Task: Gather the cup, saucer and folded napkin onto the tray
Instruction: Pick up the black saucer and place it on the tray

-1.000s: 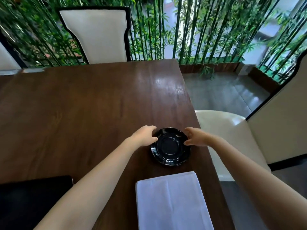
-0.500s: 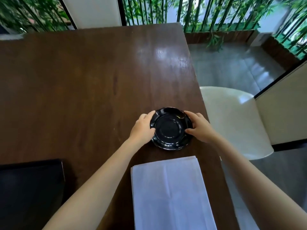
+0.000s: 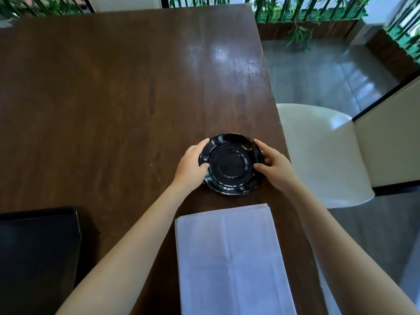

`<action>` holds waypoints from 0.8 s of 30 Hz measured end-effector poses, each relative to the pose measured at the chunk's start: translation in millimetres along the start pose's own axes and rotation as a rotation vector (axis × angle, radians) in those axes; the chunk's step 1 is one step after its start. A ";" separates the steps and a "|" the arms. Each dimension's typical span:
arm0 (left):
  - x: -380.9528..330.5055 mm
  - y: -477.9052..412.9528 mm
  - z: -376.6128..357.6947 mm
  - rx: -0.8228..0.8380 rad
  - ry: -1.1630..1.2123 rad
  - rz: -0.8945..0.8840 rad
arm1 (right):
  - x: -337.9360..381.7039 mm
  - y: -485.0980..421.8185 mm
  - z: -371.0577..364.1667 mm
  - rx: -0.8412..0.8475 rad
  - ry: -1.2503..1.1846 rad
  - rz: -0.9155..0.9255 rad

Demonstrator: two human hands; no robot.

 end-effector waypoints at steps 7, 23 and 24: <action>-0.8 1.3 1.6 -0.026 0.050 0.030 | 5.5 2.1 1.0 -0.020 -0.091 -0.036; -15.7 34.7 58.4 -0.094 0.107 0.007 | 60.3 27.2 4.8 -0.066 -0.247 -0.013; -18.2 36.7 64.4 -0.102 0.112 0.002 | 67.3 27.6 6.5 -0.059 -0.258 -0.002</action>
Point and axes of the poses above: each hand's wrist, its own y-axis away from the middle knuckle, its own z-axis out of the back of the hand, x = y × z, the point moved 3 cm from there along -y, towards the middle knuckle, and after that the axes turned 2 degrees about -x, right-handed, at the moved point
